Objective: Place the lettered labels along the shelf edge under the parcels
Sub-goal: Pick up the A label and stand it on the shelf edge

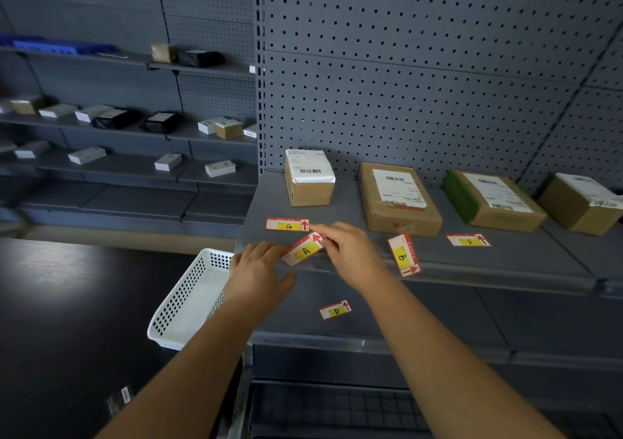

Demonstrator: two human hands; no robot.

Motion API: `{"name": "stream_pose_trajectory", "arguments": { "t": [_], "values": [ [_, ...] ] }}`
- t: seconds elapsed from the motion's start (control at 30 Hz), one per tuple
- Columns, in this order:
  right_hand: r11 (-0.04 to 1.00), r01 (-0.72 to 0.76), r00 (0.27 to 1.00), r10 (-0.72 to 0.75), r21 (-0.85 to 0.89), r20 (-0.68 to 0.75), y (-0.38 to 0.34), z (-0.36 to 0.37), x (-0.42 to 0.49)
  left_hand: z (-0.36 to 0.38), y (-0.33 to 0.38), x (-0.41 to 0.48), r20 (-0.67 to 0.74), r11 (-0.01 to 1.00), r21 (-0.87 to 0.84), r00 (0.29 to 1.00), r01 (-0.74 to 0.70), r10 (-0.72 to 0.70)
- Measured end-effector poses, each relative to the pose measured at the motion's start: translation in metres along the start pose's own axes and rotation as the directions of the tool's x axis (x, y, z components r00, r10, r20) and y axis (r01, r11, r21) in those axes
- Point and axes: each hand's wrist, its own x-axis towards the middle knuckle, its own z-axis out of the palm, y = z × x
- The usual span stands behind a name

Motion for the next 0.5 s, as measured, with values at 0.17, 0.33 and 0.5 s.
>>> {"name": "stream_pose_trajectory", "arguments": {
  "t": [0.17, 0.33, 0.5],
  "values": [
    [1.000, -0.005, 1.000, 0.005, 0.017, 0.023, 0.001, -0.002, -0.002, -0.002, 0.005, 0.001, -0.007, 1.000, 0.027, 1.000, -0.013, 0.013],
    [0.994, -0.027, 0.997, 0.034, 0.103, -0.069, 0.001, -0.006, -0.018, -0.005, 0.007, -0.012, 0.001, 0.997, 0.066, 0.999, -0.038, 0.038],
    [1.000, 0.003, 0.997, -0.002, 0.023, -0.071, 0.008, -0.012, -0.066, -0.015, 0.016, -0.044, -0.008, 0.990, 0.107, 0.995, -0.095, 0.097]
  ]
}}
